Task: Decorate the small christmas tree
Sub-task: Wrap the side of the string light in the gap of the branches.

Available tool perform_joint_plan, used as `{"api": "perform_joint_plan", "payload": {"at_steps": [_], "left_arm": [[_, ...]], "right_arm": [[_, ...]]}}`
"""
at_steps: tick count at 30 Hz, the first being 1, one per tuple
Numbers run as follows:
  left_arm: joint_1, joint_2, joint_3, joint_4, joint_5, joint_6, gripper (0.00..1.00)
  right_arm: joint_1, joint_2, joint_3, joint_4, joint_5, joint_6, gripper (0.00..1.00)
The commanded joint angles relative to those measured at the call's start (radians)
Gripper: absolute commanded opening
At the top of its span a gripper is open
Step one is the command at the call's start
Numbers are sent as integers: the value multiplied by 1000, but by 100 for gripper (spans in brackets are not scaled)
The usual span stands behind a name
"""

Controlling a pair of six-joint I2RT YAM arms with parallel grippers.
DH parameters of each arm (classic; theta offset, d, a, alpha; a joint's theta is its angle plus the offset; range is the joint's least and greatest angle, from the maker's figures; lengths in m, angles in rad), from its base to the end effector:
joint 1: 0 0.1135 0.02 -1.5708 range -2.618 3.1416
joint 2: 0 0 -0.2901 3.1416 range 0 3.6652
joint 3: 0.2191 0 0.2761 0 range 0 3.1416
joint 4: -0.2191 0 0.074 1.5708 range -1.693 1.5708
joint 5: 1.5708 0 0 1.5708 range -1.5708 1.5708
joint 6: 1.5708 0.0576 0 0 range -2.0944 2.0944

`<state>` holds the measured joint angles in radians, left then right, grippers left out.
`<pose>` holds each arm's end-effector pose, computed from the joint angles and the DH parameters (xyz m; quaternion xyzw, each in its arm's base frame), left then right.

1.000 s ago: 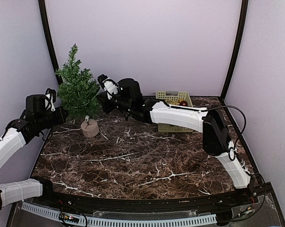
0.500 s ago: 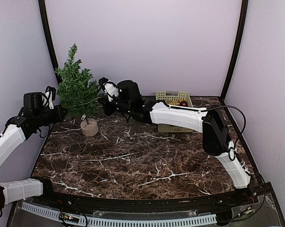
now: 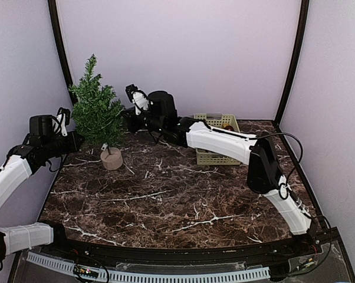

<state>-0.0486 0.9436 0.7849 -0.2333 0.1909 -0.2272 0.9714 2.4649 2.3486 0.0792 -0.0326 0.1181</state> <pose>0.2452 -0.0229 0.3152 -0.0210 0.8289 -0.1545 0.5372 0.3664 0.5396 0.3186 -0.3082 0.6508 0.3696 0.5873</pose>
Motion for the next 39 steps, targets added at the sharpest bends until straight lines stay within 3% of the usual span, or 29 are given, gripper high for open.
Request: {"api": "perform_joint_plan", "payload": {"at_steps": [1, 10, 12, 20, 26, 31, 39], "left_arm": [[4, 2, 17, 5, 12, 9, 0], [5, 17, 20, 13, -10, -12, 0], [5, 13, 20, 15, -3, -17, 6], [6, -124, -26, -67, -36, -106, 47], [7, -253, -83, -167, -79, -219, 60], [20, -202, -65, -207, -75, -334, 73], [33, -82, 221, -176, 75, -319, 88]], "right_arm": [[-13, 62, 3, 41, -44, 42, 0], [-13, 44, -87, 38, -104, 42, 0], [-13, 2, -148, 52, -118, 40, 2], [-25, -231, -422, 107, -171, 44, 52], [-48, -435, -680, 149, -153, 66, 78], [-77, -530, -760, 122, -155, 134, 88], [-121, -522, -635, -68, -138, 367, 87]]}}
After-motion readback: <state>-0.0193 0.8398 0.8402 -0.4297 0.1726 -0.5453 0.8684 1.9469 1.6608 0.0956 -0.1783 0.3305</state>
